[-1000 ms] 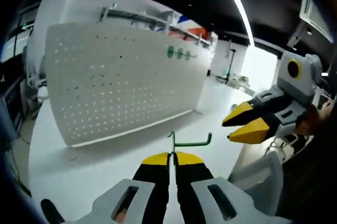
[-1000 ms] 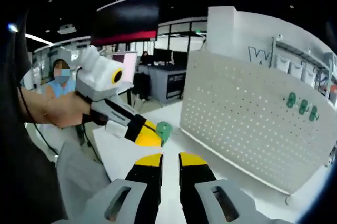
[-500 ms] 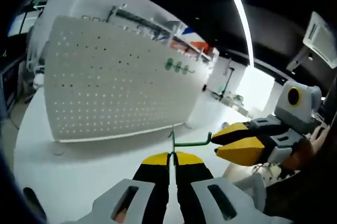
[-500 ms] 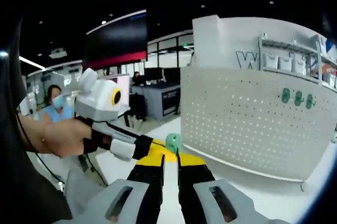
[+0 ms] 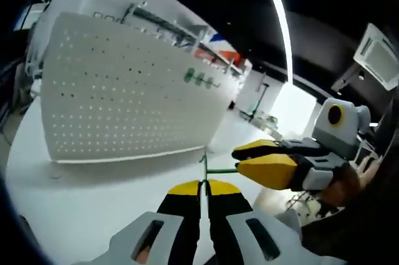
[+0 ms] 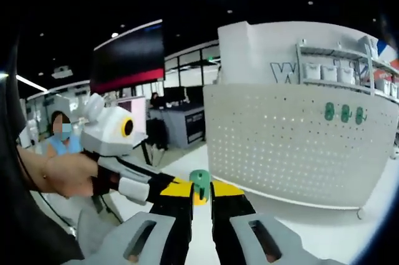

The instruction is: Insert the hook assembly into the mounting plate slot until the hook locks in place.

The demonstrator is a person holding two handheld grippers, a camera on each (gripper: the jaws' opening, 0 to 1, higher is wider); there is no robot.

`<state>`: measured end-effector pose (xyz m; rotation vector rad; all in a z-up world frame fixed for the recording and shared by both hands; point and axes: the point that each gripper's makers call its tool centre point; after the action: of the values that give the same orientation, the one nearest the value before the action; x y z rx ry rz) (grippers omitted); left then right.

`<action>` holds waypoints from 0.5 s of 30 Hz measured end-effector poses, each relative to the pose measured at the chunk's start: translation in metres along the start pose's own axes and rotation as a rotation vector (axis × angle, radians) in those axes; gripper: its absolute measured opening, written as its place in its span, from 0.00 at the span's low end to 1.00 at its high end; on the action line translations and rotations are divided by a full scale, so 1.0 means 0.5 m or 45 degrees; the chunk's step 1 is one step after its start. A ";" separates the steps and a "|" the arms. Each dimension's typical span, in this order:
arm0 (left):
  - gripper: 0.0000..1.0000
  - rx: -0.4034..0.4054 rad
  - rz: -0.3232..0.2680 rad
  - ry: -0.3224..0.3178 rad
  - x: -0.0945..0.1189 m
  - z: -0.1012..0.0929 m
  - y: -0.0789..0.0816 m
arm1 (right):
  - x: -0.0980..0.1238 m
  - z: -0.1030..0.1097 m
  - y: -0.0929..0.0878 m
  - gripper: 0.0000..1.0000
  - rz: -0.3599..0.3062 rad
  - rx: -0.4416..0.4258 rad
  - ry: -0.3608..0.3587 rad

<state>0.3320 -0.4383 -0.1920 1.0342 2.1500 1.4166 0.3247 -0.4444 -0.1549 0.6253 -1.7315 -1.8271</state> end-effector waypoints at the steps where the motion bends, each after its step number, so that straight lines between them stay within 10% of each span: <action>1: 0.02 -0.002 -0.002 -0.003 -0.001 -0.002 0.001 | 0.000 -0.001 -0.001 0.10 -0.001 -0.005 -0.005; 15: 0.02 -0.094 -0.038 -0.053 -0.009 -0.040 0.018 | 0.008 -0.009 0.010 0.05 -0.040 -0.073 -0.032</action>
<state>0.3254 -0.4523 -0.1757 0.9920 2.0597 1.4369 0.3252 -0.4505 -0.1502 0.6119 -1.6882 -1.9066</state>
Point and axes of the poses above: the point that each gripper's makers call its tool centre point, and the gripper's own axes: x roughly backward along the fingers, z roughly to its left, y roughly out of its top, and after that the axes turned 12 degrees about -z, right-handed
